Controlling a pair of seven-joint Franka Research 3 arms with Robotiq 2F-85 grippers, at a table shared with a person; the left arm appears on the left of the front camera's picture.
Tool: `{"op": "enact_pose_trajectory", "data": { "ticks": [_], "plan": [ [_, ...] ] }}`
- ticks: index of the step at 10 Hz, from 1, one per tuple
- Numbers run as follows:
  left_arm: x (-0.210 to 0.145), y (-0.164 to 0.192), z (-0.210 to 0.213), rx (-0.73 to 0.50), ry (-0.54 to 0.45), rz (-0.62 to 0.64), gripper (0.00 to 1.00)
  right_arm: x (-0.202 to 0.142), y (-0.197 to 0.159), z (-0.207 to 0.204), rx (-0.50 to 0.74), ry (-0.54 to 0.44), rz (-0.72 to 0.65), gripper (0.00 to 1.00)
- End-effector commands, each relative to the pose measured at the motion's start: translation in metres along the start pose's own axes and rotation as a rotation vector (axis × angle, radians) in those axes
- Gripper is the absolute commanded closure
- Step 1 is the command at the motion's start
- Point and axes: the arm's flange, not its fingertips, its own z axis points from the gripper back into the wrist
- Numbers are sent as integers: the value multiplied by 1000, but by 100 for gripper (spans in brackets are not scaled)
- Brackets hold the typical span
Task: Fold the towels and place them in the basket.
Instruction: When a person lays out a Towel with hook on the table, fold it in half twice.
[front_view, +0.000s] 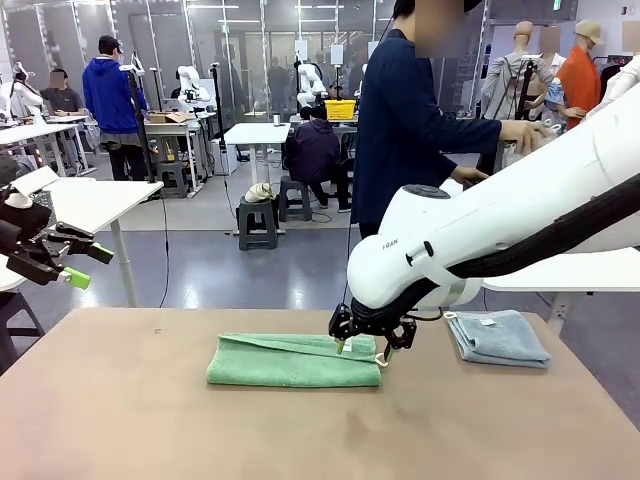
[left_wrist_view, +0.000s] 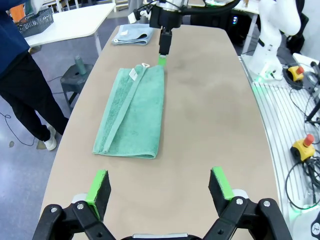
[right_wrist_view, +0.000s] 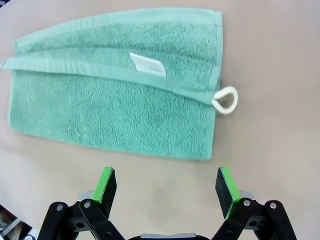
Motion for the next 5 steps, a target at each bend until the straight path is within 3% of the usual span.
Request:
{"op": "enact_pose_trajectory", "data": {
  "ticks": [1,5],
  "plan": [
    [1,-1,1,0,-1,-3,0,14,5,-16,-10,-28,-17,0],
    [1,-1,1,0,-1,-3,0,24,4,-34,-18,-5,-31,0]
  ]
}}
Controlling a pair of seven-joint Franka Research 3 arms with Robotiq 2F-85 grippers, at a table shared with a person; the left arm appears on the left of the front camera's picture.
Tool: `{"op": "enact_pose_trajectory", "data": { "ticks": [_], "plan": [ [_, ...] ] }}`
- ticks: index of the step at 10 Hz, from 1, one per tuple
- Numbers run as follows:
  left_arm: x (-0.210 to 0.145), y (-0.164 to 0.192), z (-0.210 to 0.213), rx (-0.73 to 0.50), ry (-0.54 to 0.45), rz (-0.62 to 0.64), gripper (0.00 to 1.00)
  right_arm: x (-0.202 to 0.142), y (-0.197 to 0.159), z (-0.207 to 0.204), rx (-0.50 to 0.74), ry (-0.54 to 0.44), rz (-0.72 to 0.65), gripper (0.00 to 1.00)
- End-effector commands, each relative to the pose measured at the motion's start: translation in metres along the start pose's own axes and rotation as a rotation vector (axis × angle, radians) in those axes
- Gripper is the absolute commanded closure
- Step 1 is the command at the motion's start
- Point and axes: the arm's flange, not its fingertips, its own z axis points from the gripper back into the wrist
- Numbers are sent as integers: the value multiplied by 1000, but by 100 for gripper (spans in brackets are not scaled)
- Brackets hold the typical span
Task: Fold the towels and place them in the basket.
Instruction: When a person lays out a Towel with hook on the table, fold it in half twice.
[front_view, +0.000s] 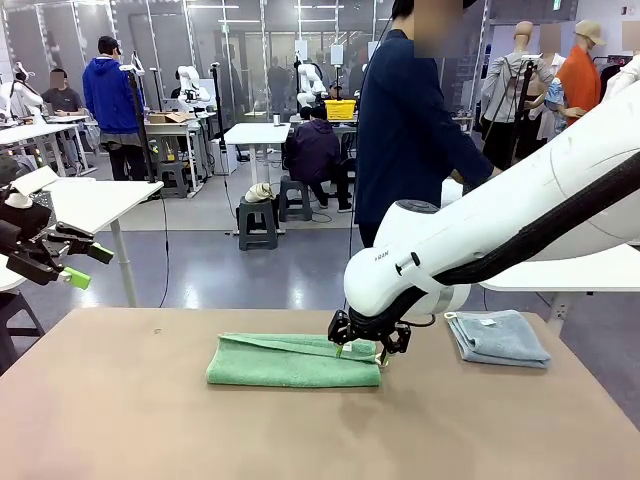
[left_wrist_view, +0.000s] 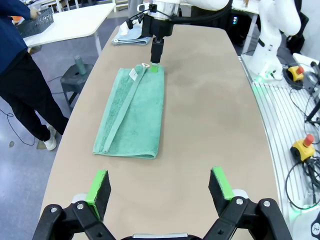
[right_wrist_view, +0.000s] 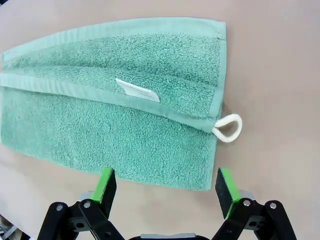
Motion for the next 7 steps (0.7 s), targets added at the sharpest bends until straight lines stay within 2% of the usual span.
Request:
{"op": "enact_pose_trajectory", "data": {
  "ticks": [1,3,7],
  "plan": [
    [1,-1,1,0,-1,-3,0,6,8,-9,-18,-1,-29,0],
    [1,-1,1,0,-1,-3,0,8,8,-15,-25,30,-48,0],
    [1,-1,1,0,-1,-3,0,14,6,-28,-54,12,-61,0]
  ]
}}
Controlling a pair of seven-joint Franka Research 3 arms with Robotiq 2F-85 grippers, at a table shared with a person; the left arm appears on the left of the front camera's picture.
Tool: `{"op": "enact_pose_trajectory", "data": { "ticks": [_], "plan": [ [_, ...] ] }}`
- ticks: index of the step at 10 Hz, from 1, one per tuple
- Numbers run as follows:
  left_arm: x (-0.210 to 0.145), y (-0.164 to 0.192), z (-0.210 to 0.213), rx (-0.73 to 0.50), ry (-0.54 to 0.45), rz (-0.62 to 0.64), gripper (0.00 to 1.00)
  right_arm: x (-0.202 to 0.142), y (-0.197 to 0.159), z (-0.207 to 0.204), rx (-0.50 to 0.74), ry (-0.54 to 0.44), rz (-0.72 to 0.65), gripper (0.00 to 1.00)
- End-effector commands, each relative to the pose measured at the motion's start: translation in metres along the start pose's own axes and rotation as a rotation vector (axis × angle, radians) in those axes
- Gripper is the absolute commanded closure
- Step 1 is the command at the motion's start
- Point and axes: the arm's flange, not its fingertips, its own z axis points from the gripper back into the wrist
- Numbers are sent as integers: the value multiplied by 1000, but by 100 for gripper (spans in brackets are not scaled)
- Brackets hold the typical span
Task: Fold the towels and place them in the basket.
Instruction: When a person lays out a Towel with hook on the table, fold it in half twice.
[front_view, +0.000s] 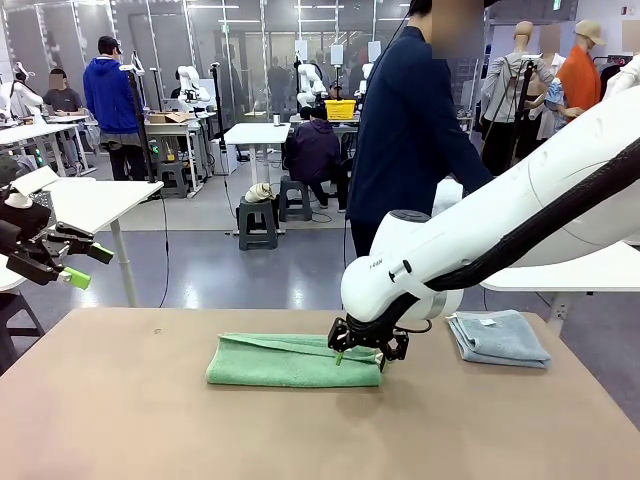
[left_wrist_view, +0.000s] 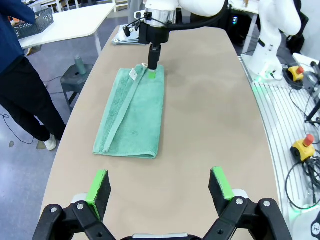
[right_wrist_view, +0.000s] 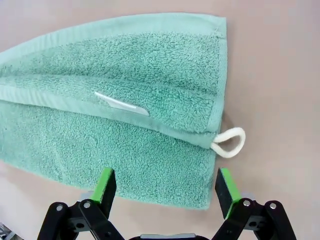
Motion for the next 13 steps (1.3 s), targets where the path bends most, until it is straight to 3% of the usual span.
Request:
{"op": "enact_pose_trajectory", "data": {
  "ticks": [1,5,11,13],
  "plan": [
    [1,-1,0,0,-1,-3,0,8,9,-7,-32,-17,-40,0],
    [1,-1,0,0,-1,-3,0,19,11,-16,-17,-43,-49,0],
    [1,-1,0,0,-1,-3,0,22,17,-15,6,-211,-86,0],
    [1,-1,0,0,-1,-3,0,21,17,-14,15,-309,-89,0]
  ]
}}
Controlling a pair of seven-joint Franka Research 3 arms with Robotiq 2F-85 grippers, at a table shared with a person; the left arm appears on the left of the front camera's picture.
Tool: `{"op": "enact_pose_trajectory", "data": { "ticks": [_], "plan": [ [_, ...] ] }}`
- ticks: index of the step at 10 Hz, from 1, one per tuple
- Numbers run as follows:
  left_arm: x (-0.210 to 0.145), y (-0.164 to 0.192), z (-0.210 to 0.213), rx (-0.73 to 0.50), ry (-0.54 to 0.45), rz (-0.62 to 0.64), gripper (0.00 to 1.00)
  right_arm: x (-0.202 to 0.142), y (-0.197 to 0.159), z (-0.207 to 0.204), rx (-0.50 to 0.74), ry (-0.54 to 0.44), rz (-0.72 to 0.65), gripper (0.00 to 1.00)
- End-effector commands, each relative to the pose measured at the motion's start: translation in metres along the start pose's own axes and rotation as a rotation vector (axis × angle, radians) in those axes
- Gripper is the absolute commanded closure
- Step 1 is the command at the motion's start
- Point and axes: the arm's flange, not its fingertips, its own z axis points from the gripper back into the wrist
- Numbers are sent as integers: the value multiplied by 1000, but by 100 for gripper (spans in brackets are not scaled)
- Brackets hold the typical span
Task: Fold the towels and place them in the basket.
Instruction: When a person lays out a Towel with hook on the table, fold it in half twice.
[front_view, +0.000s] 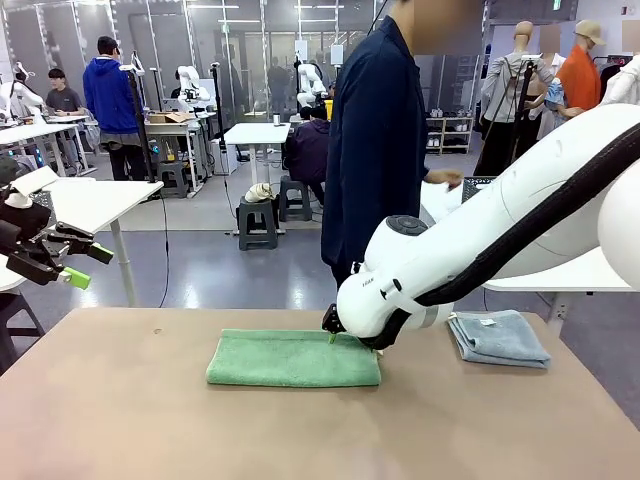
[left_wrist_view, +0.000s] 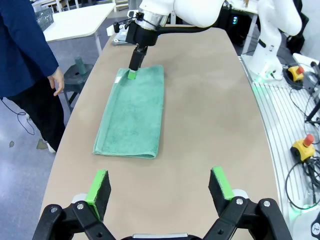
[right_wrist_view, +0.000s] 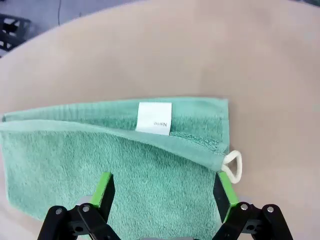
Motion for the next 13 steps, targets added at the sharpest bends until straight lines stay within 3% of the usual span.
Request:
{"op": "enact_pose_trajectory", "data": {
  "ticks": [1,2,4,7,13],
  "plan": [
    [1,-1,0,0,-2,-3,0,-10,8,-5,-21,-139,-34,0],
    [1,-1,0,0,-2,-3,0,-10,8,-3,-30,-123,-33,0],
    [1,-1,0,0,-2,-3,0,-12,3,12,-39,4,-36,0],
    [1,-1,0,0,-2,-3,0,-19,-10,29,-66,77,-24,0],
    [1,-1,0,0,-2,-3,0,-16,-14,6,-89,116,4,0]
  ]
}}
